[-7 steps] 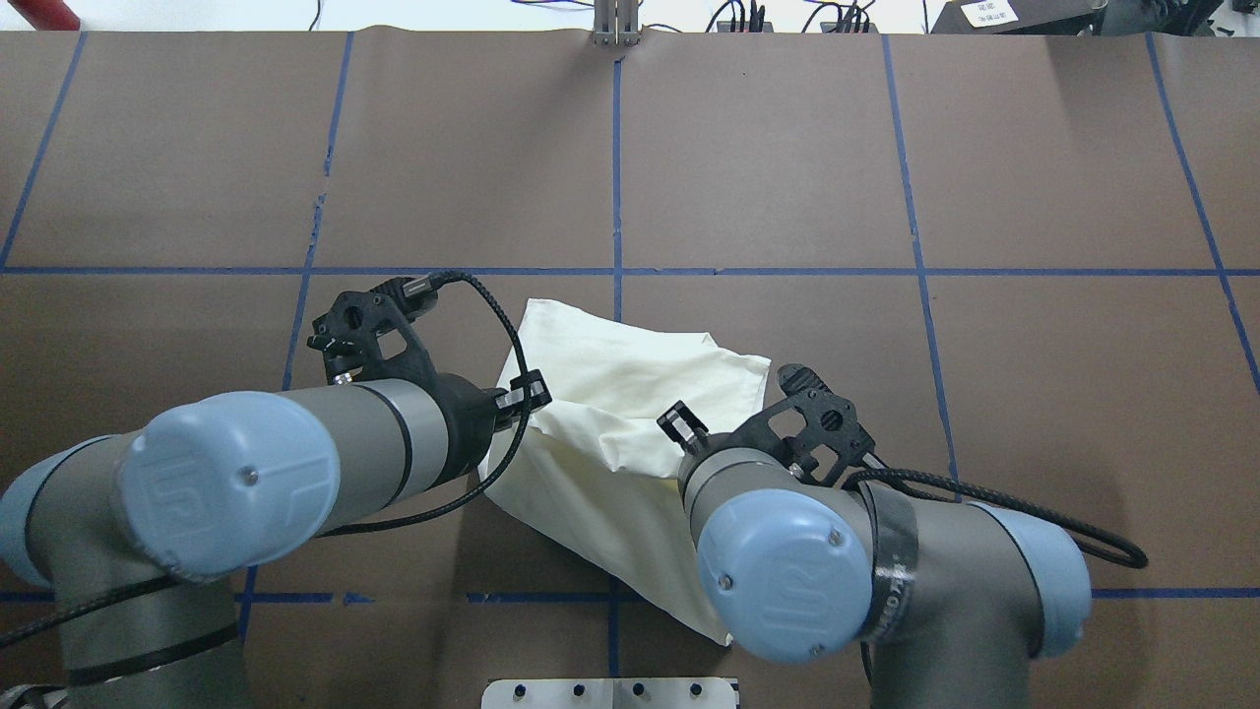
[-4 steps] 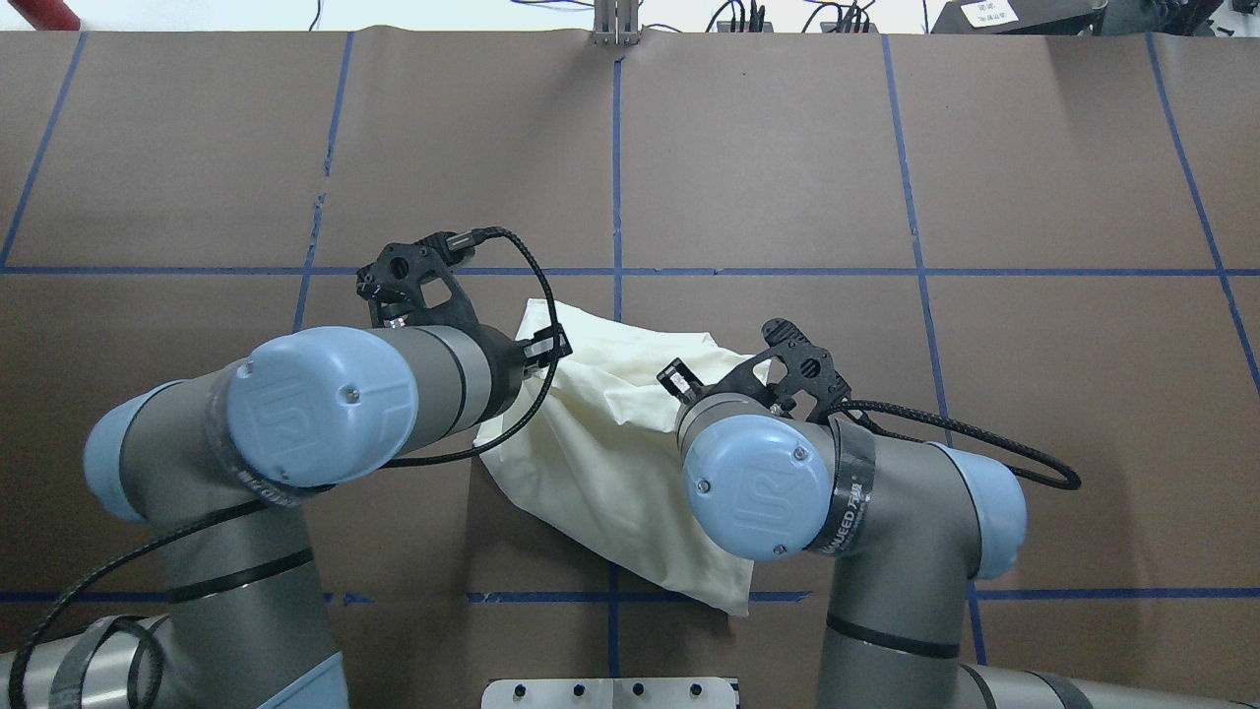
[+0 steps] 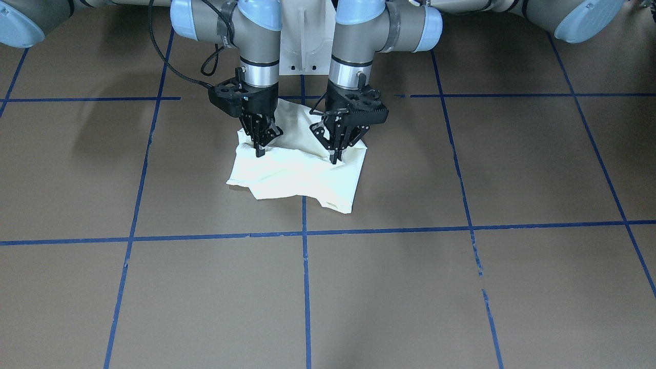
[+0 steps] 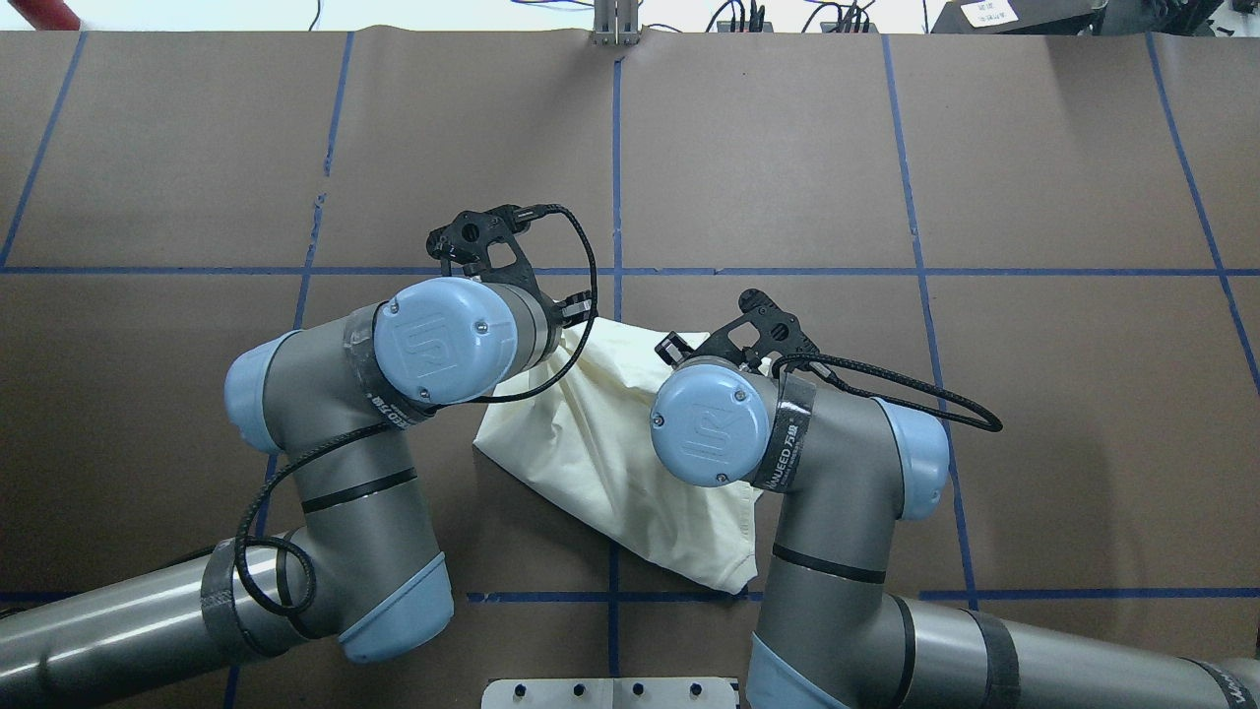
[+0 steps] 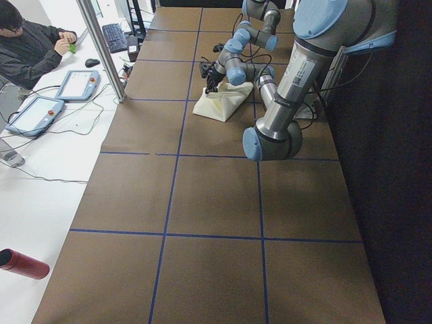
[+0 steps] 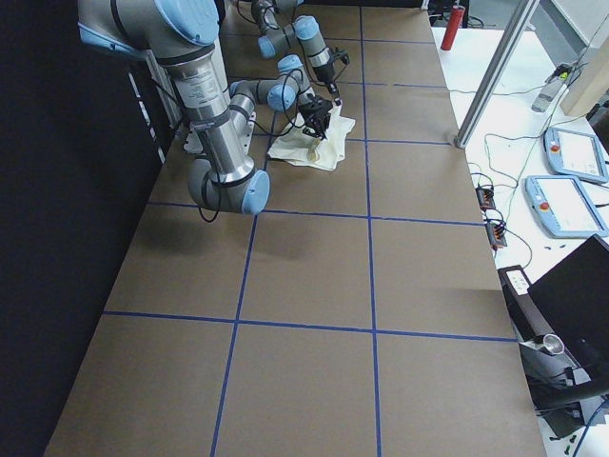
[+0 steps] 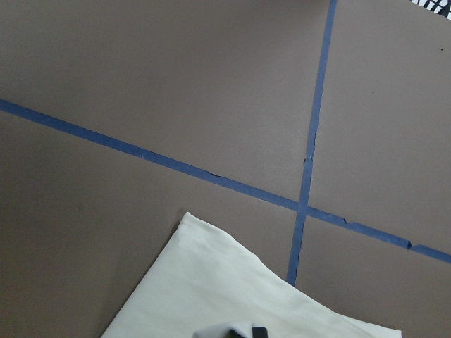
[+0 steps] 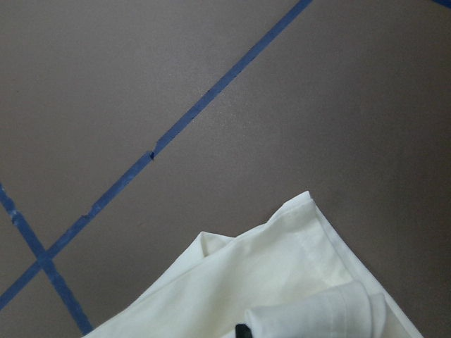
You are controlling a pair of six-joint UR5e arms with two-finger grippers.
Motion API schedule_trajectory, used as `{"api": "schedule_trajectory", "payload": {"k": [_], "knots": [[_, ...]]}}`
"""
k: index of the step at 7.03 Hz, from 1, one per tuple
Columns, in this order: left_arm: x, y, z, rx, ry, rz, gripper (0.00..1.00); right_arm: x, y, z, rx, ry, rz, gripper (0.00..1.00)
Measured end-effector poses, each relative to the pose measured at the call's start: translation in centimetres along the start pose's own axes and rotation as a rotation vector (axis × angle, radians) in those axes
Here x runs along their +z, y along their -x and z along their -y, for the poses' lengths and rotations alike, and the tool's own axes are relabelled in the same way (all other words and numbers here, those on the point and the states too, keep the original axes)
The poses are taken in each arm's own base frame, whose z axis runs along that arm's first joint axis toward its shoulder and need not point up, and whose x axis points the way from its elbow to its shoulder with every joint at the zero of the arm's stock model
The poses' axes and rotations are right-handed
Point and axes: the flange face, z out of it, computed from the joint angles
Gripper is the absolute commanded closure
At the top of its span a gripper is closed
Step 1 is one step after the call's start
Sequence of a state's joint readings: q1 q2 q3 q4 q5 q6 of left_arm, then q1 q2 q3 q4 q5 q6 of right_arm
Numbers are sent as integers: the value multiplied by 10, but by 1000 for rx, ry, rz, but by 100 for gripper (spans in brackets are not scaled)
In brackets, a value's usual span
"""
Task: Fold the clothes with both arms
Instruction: 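Carry the held near edge over the shirt toward its far edge with both grippers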
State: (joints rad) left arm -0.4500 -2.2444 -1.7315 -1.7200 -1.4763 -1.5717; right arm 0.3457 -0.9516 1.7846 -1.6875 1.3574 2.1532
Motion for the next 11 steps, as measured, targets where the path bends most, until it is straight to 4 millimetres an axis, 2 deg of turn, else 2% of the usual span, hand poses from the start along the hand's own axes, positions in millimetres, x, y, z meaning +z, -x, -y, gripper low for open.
{"api": "schedule_trajectory", "payload": {"k": [3,7,8,9,11], "knots": [[16,-1,-1,17,-1,27,100,9,3,6,-7,-15,-14,100],[16,-3,-1,18,0,6,100,13,5,17,-18,-22,-23,100],[16,-3,-1,18,0,4,98,14,4,19,-18,-24,-24,82],[15,-3,-1,17,0,3,1,15,4,19,-18,-26,-25,1],[14,-1,3,65,-4,-2,0,18,5,20,-28,-31,-27,0]]}}
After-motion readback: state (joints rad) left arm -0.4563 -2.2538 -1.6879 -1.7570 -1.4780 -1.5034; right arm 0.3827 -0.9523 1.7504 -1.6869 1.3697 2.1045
